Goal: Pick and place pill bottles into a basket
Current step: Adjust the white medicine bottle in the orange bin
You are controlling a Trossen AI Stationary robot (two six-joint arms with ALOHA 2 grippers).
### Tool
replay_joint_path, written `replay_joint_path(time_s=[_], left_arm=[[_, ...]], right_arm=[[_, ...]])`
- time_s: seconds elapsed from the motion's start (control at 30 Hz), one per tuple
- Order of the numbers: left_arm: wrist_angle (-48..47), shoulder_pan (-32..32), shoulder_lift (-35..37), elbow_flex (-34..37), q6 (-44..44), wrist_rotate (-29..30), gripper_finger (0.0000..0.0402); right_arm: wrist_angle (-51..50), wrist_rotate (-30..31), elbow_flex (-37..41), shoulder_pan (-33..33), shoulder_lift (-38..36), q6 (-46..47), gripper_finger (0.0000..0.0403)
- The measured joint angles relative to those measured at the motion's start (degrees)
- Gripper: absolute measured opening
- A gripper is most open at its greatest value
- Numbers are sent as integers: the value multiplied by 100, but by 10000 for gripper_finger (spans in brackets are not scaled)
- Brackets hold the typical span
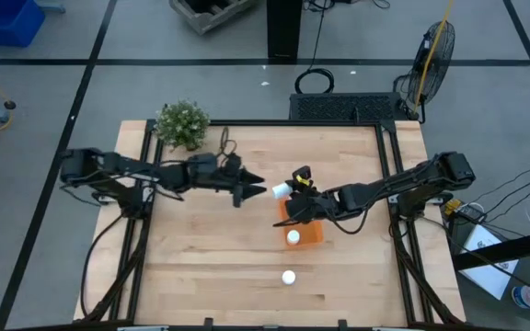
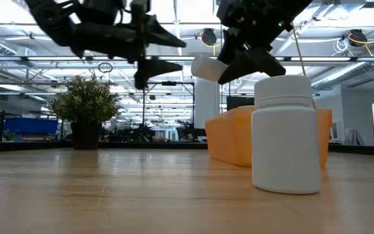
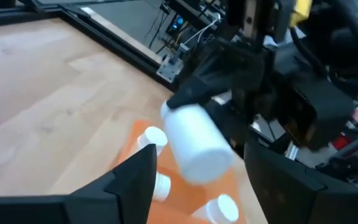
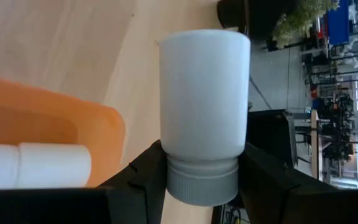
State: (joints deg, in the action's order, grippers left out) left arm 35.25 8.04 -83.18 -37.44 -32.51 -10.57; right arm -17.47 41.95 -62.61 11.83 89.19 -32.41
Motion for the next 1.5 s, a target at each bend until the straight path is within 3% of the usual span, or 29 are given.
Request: replay_joint_path(time_s=[0.47,0.8,1.13,1.2,1.37,1.5], left_arm=[[-566,-180,-1393,-1194,-64,-370,258],[-605,-160,-1370,-1301,68,-674,256],[-850,-167,-1370,-1301,162,-600,171],[-855,-169,-1368,-1301,199,-725,171],[-984,-180,-1338,-1303,362,-1059,171],[-1036,-174,-1324,-1303,394,-1168,171]], right_arm=[[267,-6,2,1,3,-174,149],[78,27,-6,116,48,-142,149],[-53,5,-7,209,50,325,149],[-58,1,-7,245,50,531,166],[-197,412,11,367,18,1214,254],[-559,649,11,493,-96,1994,279]])
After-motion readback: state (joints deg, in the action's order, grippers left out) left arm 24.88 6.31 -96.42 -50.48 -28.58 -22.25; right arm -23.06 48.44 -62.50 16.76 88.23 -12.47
